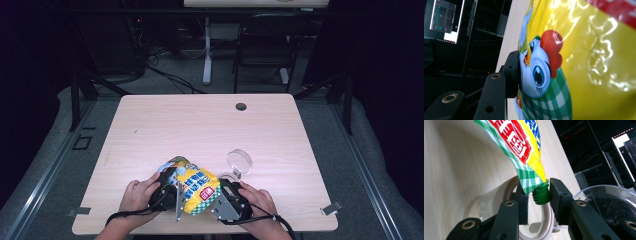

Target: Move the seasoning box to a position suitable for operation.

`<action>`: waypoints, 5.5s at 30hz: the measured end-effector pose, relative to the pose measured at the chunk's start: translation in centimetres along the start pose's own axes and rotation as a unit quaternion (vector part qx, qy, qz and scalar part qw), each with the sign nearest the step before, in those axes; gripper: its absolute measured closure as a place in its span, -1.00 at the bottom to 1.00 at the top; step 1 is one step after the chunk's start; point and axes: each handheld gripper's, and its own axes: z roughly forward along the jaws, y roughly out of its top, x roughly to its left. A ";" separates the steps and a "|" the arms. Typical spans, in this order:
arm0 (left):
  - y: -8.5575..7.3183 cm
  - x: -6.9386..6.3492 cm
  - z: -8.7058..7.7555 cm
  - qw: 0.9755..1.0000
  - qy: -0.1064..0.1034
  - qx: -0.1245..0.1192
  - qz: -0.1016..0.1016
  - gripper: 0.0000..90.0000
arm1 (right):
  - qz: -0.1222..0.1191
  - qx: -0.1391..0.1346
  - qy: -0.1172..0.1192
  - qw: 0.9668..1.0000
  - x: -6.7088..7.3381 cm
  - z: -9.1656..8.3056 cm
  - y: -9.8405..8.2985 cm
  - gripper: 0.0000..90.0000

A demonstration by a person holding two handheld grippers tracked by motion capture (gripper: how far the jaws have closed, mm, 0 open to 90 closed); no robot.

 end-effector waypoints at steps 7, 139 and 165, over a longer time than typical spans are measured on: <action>0.1 0.0 -0.2 1.000 0.013 0.003 0.014 0.29 | 0.002 -0.002 0.001 1.000 0.0 0.0 0.0 0.55; 4.0 3.6 -2.6 0.980 0.048 0.041 0.189 0.34 | 0.134 -0.044 0.059 0.988 -1.5 0.5 -2.1 0.57; 4.5 3.8 -2.9 0.974 0.051 0.046 0.216 0.34 | 0.139 -0.043 0.063 0.987 -1.5 0.6 -2.1 0.57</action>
